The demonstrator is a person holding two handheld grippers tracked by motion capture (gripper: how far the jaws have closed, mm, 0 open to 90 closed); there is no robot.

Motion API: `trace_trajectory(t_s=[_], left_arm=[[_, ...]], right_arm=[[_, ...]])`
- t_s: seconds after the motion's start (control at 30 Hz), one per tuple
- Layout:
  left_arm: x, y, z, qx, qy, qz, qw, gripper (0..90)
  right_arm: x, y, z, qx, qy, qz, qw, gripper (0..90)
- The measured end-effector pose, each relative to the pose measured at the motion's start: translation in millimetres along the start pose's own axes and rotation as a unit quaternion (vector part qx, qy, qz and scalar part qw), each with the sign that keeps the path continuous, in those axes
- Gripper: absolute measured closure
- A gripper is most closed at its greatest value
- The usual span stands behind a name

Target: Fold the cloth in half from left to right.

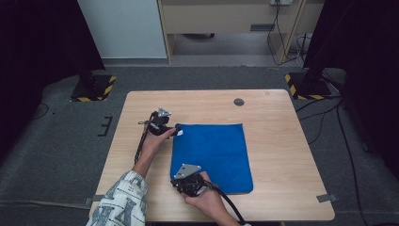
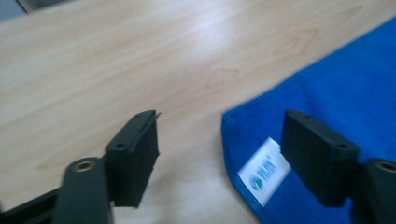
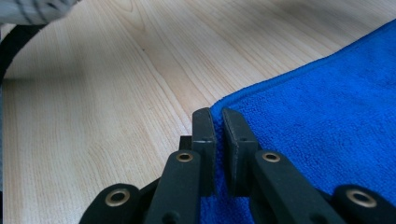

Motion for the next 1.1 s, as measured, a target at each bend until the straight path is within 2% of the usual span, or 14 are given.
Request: trace_trajectory(t_s=[0.03, 0.07, 0.13, 0.27, 0.37, 0.43, 0.5, 0.57, 0.73, 0.83, 0.9, 1.1], left_arm=[[2.5, -2.5, -3.0, -0.011, -0.001, 0.0, 0.9999, 33.5], [2.5, -2.5, -3.0, -0.011, -0.001, 0.0, 0.9999, 35.6], [4.9, -5.6, -4.6, -0.022, -0.008, -0.005, 0.9997, 36.5], [9.7, -9.7, -2.2, -0.017, -0.018, -0.018, 0.9995, 44.6], [13.5, -10.1, 1.4, -0.014, -0.023, -0.018, 0.9995, 57.4], [15.3, -10.7, 2.9, -0.007, -0.026, -0.02, 0.9995, 69.7], [14.8, -9.5, 3.9, -0.015, -0.037, -0.014, 0.9991, 80.7], [12.9, -7.2, 4.2, -0.019, -0.039, -0.007, 0.999, 86.9], [6.5, 0.2, 5.1, -0.021, -0.041, -0.01, 0.9989, 88.7], [-0.8, 9.9, 7.3, -0.023, -0.041, -0.002, 0.9989, 88.7], [-7.7, 19.1, 9.1, -0.018, -0.038, 0.003, 0.9991, 88.7], [-14.5, 24.5, 5.3, -0.031, -0.036, 0.0, 0.9989, 88.9]], right_arm=[[-0.3, -0.7, -0.1, -0.001, 0.0, -0.001, 1.0, 84.5], [-0.3, -0.7, -0.1, -0.001, 0.0, -0.001, 1.0, 84.5], [0.6, -1.8, -0.6, -0.004, 0.0, -0.003, 1.0, 84.5], [2.1, -3.2, -2.4, -0.007, 0.001, -0.007, 1.0, 84.5], [1.2, -2.8, -3.5, -0.009, 0.002, -0.006, 0.9999, 84.5], [-0.3, -2.0, -3.3, -0.009, 0.001, -0.004, 0.9999, 84.6], [-2.3, -1.2, -2.8, -0.008, 0.001, -0.002, 1.0, 84.7], [-4.4, 0.1, -2.8, -0.006, -0.002, 0.001, 1.0, 84.9], [-9.0, 2.3, -3.2, -0.006, -0.005, 0.006, 0.9999, 85.1], [-11.9, 4.1, -4.5, -0.002, -0.012, 0.011, 0.9999, 85.5], [-13.6, 6.4, -5.4, 0.0, -0.016, 0.013, 0.9998, 85.9], [-20.8, 16.0, -8.5, 0.008, -0.029, 0.031, 0.9991, 87.0]])
Point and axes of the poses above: each handheld gripper's, and its own axes: x roughly forward along the jaws, y roughly out of its top, z roughly to its right, the point moved 6 cm from there along x, roughly forward along the jaws, and after that the axes turned 5 degrees about -y, right-handed, at the moved point
